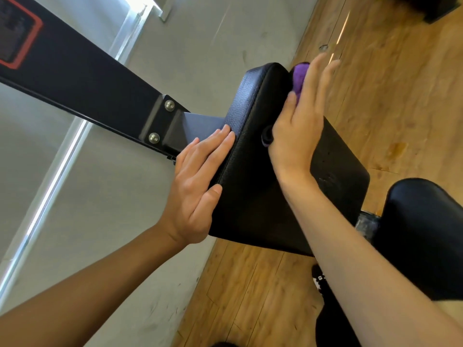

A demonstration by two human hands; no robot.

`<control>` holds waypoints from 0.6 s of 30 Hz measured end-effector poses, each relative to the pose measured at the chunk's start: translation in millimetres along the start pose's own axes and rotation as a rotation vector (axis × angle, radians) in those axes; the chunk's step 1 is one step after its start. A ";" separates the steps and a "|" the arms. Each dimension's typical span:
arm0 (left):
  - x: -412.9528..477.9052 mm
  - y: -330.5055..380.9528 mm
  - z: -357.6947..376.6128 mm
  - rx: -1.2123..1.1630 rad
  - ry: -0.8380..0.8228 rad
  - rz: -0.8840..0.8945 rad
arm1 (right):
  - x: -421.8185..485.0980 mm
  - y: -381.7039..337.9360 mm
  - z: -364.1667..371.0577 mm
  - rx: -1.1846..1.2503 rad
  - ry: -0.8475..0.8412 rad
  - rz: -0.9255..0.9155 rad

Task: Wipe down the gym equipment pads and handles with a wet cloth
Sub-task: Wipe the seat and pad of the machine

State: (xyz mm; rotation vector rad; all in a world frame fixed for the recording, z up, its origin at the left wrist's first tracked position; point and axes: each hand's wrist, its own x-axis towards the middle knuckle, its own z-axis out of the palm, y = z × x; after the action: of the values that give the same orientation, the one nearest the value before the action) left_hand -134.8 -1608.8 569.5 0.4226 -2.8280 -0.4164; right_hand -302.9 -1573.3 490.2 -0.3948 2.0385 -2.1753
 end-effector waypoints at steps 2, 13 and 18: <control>-0.5 -1.1 -0.1 0.001 -0.014 0.012 | -19.6 5.5 -3.7 0.017 -0.039 -0.064; 14.4 31.8 -13.9 0.487 -0.272 0.198 | -161.1 48.6 -50.1 -0.118 -0.287 -0.242; 16.2 34.1 2.1 0.633 -0.262 0.167 | -102.4 45.2 -37.7 -0.064 -0.177 -0.139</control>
State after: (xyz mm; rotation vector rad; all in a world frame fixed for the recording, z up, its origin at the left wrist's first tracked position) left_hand -158.8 -1582.2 581.5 0.2493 -3.1711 0.5107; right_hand -219.1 -1512.5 433.3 -0.7297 2.0430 -2.0686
